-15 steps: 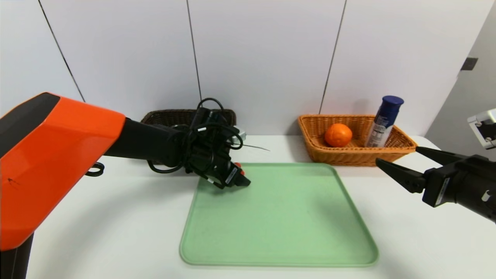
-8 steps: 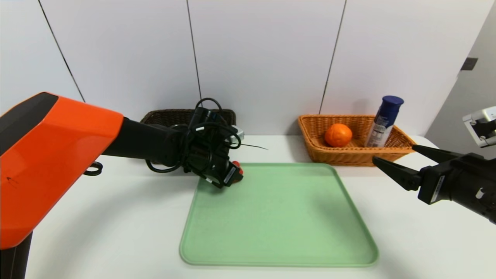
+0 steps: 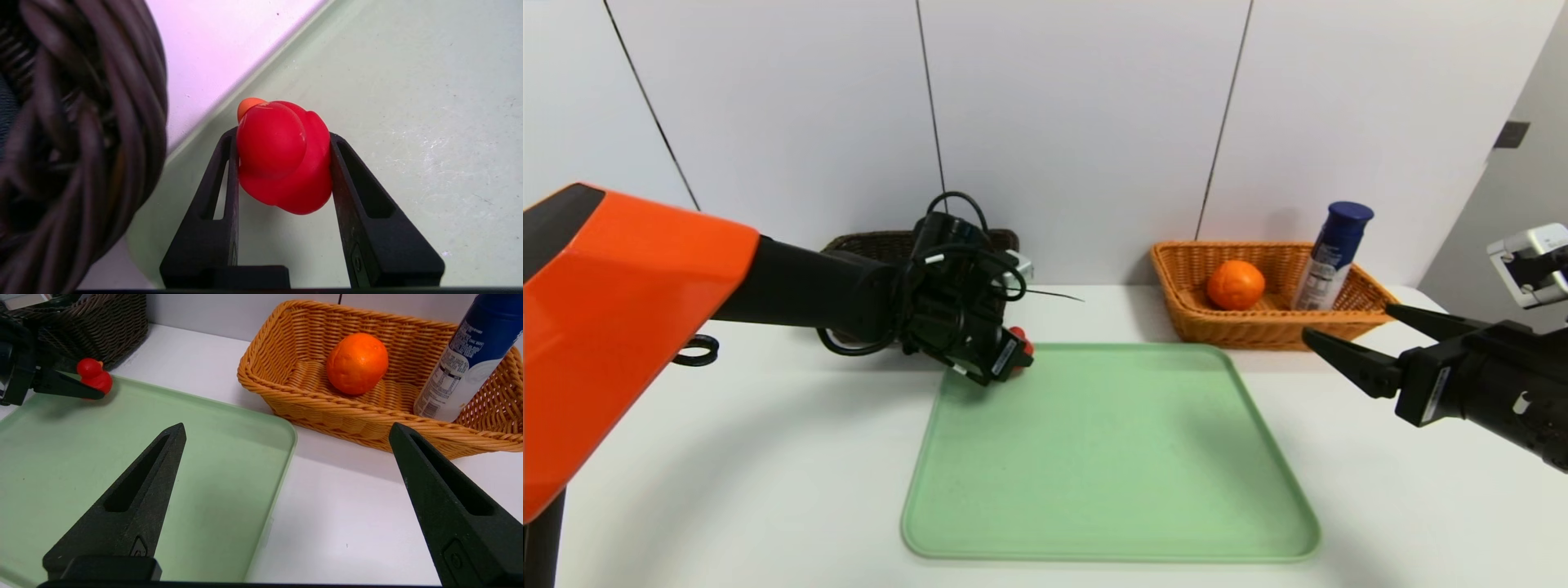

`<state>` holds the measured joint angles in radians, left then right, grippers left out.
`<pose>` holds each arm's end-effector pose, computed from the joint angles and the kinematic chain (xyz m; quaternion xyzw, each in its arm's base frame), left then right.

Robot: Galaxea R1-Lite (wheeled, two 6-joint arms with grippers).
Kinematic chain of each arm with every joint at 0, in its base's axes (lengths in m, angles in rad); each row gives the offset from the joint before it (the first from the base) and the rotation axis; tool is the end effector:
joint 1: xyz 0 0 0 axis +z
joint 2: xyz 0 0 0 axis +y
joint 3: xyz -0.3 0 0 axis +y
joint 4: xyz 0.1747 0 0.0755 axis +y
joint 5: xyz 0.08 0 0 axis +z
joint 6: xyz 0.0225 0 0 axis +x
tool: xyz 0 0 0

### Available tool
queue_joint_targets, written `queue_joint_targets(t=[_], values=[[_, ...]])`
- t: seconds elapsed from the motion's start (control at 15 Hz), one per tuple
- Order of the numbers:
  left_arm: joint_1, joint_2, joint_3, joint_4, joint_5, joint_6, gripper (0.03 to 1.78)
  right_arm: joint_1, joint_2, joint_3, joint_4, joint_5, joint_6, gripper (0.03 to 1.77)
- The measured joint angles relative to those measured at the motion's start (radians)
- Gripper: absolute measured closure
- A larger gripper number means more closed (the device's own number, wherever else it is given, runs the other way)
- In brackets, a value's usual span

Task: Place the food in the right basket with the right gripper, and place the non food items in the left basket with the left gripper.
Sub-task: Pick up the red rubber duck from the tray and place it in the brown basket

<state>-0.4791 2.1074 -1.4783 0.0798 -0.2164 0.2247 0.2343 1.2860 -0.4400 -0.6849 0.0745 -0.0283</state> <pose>0.3673 -0.1963 0.1497 0.1440 0.3061 -0.3562 0.8710 0.1836 0.0455 0.1908 -0.0204 0.0780 0.1544 0.9847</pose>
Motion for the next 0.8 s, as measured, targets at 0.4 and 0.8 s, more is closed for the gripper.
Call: queue_joint_targets(t=[0.4,0.8], values=[[-0.001,-0.047,0.030,0.002,-0.005,0.000,1.15,0.001,0.025,0.000,-0.020,0.000,0.000,0.09],[-0.003,-0.063,0.049,0.005,-0.027,-0.001,1.16,0.001,0.028,-0.001,-0.020,0.000,0.000,0.09]])
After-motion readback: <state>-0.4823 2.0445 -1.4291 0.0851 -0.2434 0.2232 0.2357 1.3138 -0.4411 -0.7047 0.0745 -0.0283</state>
